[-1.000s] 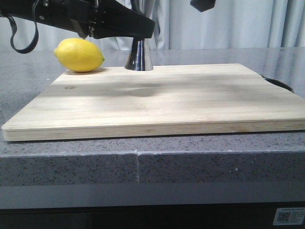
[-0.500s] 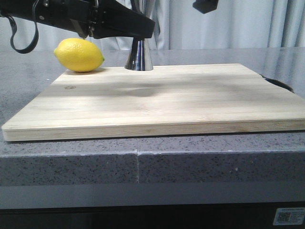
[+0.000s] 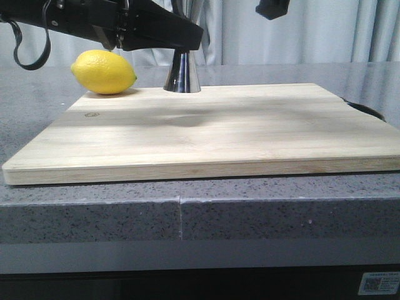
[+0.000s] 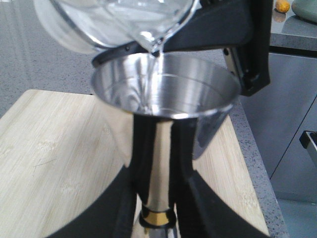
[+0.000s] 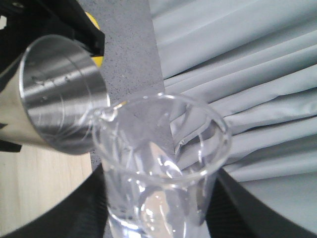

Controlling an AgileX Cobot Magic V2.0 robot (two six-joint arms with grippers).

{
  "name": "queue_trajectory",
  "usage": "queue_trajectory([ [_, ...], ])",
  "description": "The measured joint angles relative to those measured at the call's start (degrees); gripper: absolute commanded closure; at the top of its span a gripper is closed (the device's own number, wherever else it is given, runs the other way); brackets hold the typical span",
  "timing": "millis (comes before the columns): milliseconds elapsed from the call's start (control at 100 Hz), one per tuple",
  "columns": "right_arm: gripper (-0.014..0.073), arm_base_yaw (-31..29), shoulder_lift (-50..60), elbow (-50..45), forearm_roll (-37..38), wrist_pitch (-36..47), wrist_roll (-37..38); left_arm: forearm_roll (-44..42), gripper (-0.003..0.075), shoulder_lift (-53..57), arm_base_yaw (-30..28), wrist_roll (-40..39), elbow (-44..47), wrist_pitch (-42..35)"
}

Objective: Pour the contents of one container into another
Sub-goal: 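Pour liquid from the beaker into the jigger held by left gripper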

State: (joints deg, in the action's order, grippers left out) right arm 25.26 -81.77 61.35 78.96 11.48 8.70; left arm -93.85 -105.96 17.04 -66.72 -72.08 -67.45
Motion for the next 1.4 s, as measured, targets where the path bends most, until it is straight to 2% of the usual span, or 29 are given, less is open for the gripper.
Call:
queue_trajectory([
  [1400, 0.0316, 0.0, 0.0, 2.3, 5.4, -0.5, 0.0, 0.0, 0.0608, 0.0, 0.0, 0.0, 0.0, 0.0],
])
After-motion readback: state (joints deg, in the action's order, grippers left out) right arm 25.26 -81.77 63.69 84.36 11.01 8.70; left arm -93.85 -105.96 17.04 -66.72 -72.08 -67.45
